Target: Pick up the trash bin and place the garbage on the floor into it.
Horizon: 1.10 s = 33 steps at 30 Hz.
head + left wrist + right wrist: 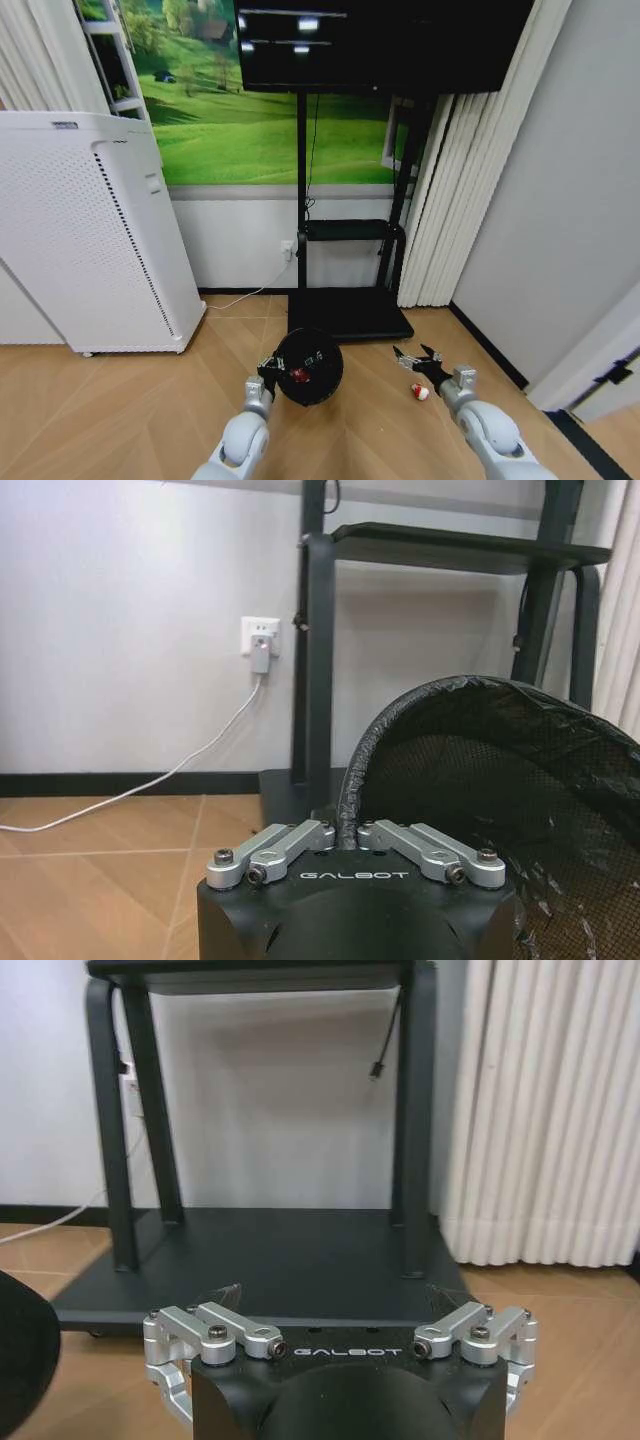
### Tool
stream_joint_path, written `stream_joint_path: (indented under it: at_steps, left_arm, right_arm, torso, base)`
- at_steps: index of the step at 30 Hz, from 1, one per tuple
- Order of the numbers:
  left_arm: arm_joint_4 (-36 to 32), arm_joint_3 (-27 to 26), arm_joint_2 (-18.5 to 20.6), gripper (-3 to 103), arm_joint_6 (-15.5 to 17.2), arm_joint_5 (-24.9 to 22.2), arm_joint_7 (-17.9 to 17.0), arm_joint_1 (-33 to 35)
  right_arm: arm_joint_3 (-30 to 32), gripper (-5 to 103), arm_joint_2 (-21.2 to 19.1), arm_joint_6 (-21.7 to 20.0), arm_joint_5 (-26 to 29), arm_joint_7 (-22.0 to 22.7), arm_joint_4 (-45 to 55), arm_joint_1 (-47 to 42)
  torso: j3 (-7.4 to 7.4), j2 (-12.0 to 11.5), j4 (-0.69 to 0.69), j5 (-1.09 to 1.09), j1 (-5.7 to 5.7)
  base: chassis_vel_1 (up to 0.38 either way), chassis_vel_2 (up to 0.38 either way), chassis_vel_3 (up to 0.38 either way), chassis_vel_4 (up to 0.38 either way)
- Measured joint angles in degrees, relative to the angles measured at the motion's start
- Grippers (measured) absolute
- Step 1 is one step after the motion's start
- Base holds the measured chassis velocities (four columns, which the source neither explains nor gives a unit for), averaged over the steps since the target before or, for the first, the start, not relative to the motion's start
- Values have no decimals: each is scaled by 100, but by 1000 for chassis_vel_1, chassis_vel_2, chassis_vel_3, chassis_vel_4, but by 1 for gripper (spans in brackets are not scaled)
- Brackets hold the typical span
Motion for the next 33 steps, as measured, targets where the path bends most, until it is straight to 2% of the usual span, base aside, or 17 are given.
stream_joint_path:
  at_steps: [8, 12, 14, 15, 18, 22, 24, 26, 30, 33]
  left_arm:
    - [-8, 22, -59, 4, 2, -5, -1, -13]
    - [-80, 67, -67, 4, 42, -25, -73, -60]
    - [-170, 50, -29, 4, 62, -5, -64, -126]
    - [-170, 50, -29, 4, 62, -5, -64, -126]
    - [-220, 23, 160, 4, -155, 143, 238, -384]
    - [-343, 99, 327, 4, -169, -19, 261, -579]
    - [-433, 145, 448, 4, -88, -123, 246, -690]
    - [-522, 168, 601, 4, 36, -292, 181, -783]
    - [-535, 169, 727, 4, 89, -439, 175, -860]
    - [-546, 134, 801, 4, 101, -512, 219, -884]
  right_arm:
    - [-62, 100, -49, 205, -86, -8, -77, 24]
    - [-144, 100, -23, 285, -436, -149, -207, 18]
    - [-228, 100, -21, 333, -894, -420, -649, 170]
    - [-228, 100, -21, 333, -894, -420, -649, 170]
    - [-381, 100, -22, 473, -1365, -598, -1496, 642]
    - [-423, 100, -44, 475, -1510, -697, -1911, 885]
    - [-435, 100, -82, 455, -1551, -788, -2135, 988]
    - [-454, 100, -159, 380, -1669, -1063, -2532, 1140]
    - [-529, 100, -191, 421, -1826, -1235, -3000, 1294]
    - [-637, 100, -140, 228, -1777, -1308, -3339, 1481]
  torso:
    - [1, 0, -2, -2, 0]
    - [1, 0, 0, -1, 0]
    - [0, 0, 0, -1, 0]
    - [0, 0, 0, -1, 0]
    - [1, 0, 3, 0, 0]
    - [1, 0, 4, -1, 1]
    - [1, 0, 1, 0, 0]
    - [1, 0, -1, -1, 0]
    - [1, -1, -2, -1, 0]
    - [1, 0, -2, -2, 1]
  base:
    - [-181, -174, 169, 173]
    - [-57, -51, 50, 84]
    - [51, 8, -20, 11]
    - [51, 8, -32, -9]
    - [0, 0, 0, 0]
    - [0, 0, 0, 0]
    - [0, 0, 0, 0]
    - [0, 0, 0, 0]
    - [0, 0, 0, 0]
    - [0, 0, 0, 0]
